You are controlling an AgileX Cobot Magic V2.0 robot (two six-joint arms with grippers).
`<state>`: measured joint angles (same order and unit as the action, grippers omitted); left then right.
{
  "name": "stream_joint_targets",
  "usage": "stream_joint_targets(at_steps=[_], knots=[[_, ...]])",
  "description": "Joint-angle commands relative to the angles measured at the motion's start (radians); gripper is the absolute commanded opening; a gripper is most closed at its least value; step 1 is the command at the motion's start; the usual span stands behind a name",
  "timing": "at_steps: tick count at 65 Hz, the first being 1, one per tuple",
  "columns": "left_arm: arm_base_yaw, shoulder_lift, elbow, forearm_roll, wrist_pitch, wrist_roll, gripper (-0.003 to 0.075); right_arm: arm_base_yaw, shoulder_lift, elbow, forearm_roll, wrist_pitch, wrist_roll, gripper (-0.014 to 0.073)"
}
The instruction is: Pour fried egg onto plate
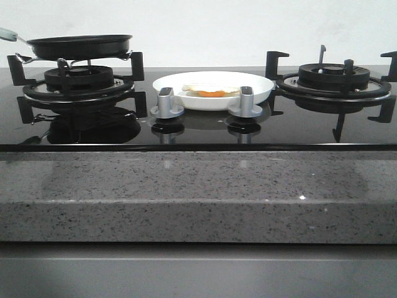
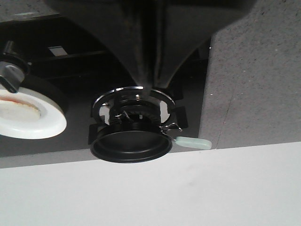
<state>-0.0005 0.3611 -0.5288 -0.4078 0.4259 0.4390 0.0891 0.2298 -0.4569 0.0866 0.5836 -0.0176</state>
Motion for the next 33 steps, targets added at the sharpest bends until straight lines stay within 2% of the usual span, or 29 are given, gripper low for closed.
stream_joint_targets(at_steps=[1,5,9,19,33], knots=[[-0.006,0.009,-0.018,0.085,-0.088,-0.106,-0.0019,-0.005,0.008,-0.025,-0.011,-0.085,-0.008,-0.0068],[-0.006,0.009,-0.016,0.211,-0.086,-0.235,-0.0019,-0.005,0.008,-0.025,-0.011,-0.085,-0.008,-0.0068],[-0.008,0.007,-0.016,0.274,-0.088,-0.292,-0.0019,-0.005,0.008,-0.025,-0.011,-0.085,-0.008,-0.0068],[-0.048,-0.057,0.025,0.331,-0.137,-0.296,-0.0019,-0.005,0.008,-0.025,-0.011,-0.085,-0.008,-0.0068],[-0.095,-0.254,0.214,0.323,-0.169,-0.296,-0.0019,-0.005,0.008,-0.025,-0.011,-0.085,-0.008,-0.0068]])
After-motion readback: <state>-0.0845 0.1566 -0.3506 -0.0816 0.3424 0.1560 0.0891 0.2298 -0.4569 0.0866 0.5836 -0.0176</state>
